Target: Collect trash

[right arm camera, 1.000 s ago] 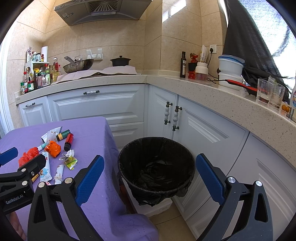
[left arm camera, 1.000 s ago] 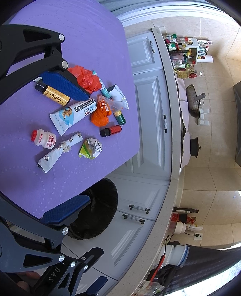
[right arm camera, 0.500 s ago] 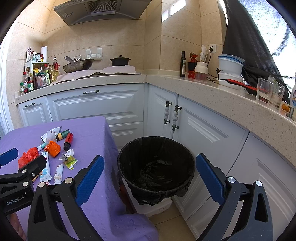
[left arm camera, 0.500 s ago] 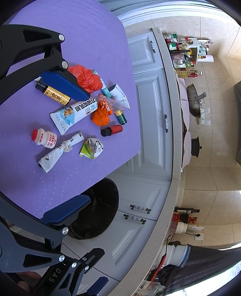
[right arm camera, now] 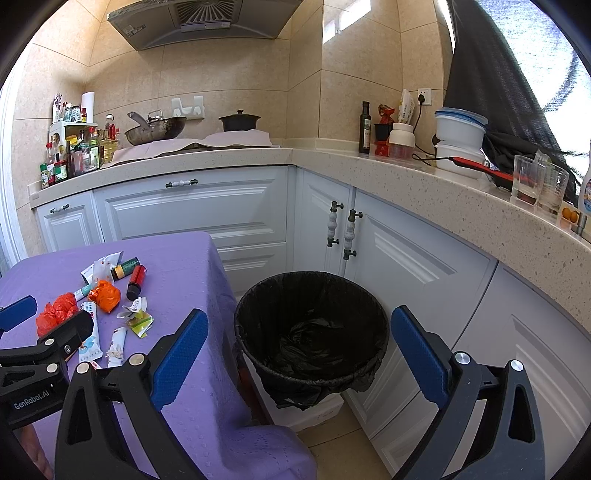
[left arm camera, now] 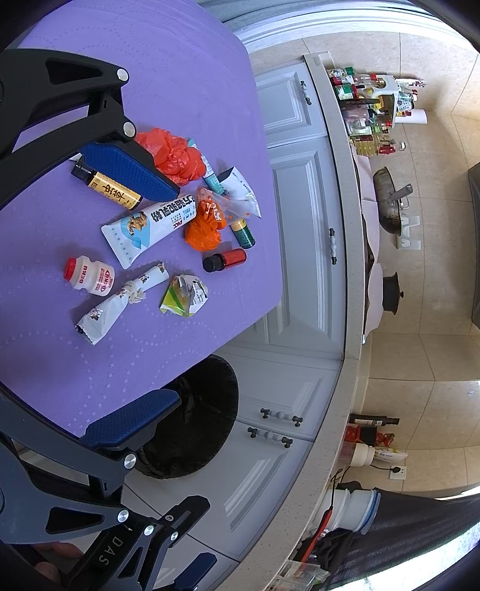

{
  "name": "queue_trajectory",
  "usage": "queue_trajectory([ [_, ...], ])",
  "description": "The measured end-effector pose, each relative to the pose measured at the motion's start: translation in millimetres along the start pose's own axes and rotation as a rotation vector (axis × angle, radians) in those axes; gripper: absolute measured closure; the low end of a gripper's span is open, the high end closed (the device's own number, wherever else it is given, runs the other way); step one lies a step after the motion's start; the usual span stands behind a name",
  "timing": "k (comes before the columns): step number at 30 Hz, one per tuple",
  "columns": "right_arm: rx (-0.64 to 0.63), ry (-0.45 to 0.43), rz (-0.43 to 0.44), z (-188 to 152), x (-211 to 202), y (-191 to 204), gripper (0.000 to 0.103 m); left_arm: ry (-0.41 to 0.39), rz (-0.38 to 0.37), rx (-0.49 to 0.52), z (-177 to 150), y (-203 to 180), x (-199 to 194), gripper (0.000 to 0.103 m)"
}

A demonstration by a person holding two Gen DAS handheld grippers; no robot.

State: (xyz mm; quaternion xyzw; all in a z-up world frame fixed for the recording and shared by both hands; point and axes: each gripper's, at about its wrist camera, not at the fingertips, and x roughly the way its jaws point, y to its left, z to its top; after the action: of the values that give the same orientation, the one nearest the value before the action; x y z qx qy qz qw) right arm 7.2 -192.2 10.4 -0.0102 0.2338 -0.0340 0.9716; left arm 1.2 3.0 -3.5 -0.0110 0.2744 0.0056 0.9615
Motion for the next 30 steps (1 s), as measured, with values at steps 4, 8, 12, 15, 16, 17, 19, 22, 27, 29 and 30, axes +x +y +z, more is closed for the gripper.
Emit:
queue_trajectory([
  [4, 0.000, -0.001, 0.000, -0.1, 0.0, 0.0, 0.006, 0.001, 0.001, 0.001, 0.4, -0.8, 0.9, 0.004],
  [8, 0.001, 0.000, 0.000, -0.1, -0.1, -0.1, 0.006, 0.002, 0.000, 0.000, 0.4, -0.8, 0.9, 0.004],
  [12, 0.000, 0.001, 0.000, 0.1, 0.1, -0.2, 0.006, 0.003, 0.000, 0.000, 0.4, -0.8, 0.9, 0.004],
  [15, 0.000, 0.000, 0.000, 0.1, 0.1, -0.3, 0.006, 0.002, 0.000, 0.002, 0.4, -1.0, 1.3, 0.004],
  [16, 0.000, 0.000, 0.000, 0.2, 0.1, -0.4, 0.006, 0.002, -0.001, 0.002, 0.2, -1.0, 1.3, 0.004],
  [17, 0.000, 0.001, -0.001, 0.1, 0.2, -0.4, 0.006, 0.002, -0.001, 0.002, -0.1, -1.0, 1.5, 0.004],
  [19, 0.000, 0.001, 0.000, 0.2, 0.3, -0.6, 0.006, 0.004, -0.001, 0.002, -0.2, -1.2, 1.7, 0.004],
  [22, 0.000, 0.002, 0.000, 0.2, 0.4, -0.2, 0.006, 0.007, -0.003, 0.003, -0.8, -2.0, 2.4, 0.004],
  [27, -0.001, 0.005, 0.001, -1.6, 1.5, -5.4, 0.006, 0.014, -0.004, 0.005, -1.0, -1.9, 3.6, 0.004],
  [29, 0.000, 0.006, 0.005, -3.0, 1.2, -7.0, 0.006, 0.018, -0.006, 0.005, -0.1, -1.1, 3.9, 0.004],
  [30, 0.000, 0.007, 0.006, -4.0, 1.5, -7.3, 0.006, 0.020, -0.006, 0.006, -0.2, -0.5, 3.9, 0.004],
])
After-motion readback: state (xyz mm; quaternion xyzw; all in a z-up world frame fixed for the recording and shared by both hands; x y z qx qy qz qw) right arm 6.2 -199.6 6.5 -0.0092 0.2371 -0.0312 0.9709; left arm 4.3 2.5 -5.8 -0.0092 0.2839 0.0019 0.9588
